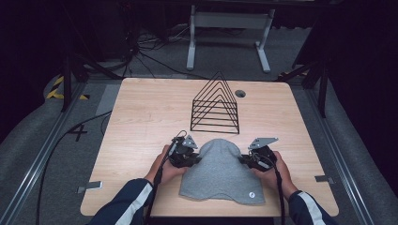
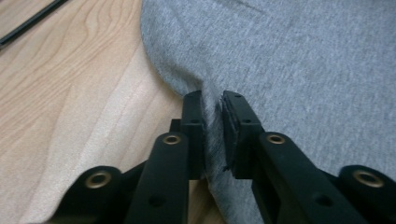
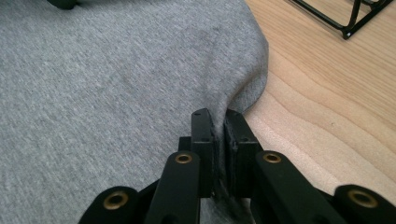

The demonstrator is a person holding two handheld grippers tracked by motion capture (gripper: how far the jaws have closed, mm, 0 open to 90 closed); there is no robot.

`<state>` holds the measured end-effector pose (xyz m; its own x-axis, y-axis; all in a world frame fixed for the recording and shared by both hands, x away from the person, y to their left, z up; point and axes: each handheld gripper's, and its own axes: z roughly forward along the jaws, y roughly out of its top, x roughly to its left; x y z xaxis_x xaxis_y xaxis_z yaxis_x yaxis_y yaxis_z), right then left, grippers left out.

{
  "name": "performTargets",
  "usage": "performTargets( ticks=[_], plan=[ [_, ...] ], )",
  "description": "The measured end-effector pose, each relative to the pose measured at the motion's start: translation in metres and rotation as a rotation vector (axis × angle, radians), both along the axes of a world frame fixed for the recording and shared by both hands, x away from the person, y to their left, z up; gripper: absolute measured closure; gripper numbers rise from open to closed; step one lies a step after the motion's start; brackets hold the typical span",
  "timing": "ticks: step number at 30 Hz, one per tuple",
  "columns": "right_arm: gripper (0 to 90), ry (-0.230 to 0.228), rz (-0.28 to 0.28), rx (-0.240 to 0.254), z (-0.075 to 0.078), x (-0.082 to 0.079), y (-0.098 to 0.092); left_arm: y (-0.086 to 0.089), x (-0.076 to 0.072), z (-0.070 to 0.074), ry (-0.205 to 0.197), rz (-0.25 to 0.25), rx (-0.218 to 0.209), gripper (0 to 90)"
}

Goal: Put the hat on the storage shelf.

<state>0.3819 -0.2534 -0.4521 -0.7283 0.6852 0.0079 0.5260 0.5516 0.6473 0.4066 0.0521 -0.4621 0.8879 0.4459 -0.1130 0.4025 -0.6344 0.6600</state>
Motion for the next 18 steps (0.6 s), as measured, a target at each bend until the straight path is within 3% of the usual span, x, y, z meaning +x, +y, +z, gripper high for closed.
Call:
performTargets(
  ticks=[4, 7, 18],
  plan=[
    [84.4, -0.017, 0.013, 0.002, 0.003, -0.001, -0.001, 0.002, -0.002, 0.006, -0.034, -0.009, -0.001, 82.9],
    [84.5, -0.048, 0.018, 0.022, 0.012, -0.003, -0.003, 0.005, -0.005, 0.021, -0.086, -0.016, -0.015, 83.1],
    [84.5, -0.217, 0.03, 0.081, 0.072, -0.02, -0.007, 0.015, -0.019, 0.082, -0.25, -0.004, -0.093, 83.5]
  ],
)
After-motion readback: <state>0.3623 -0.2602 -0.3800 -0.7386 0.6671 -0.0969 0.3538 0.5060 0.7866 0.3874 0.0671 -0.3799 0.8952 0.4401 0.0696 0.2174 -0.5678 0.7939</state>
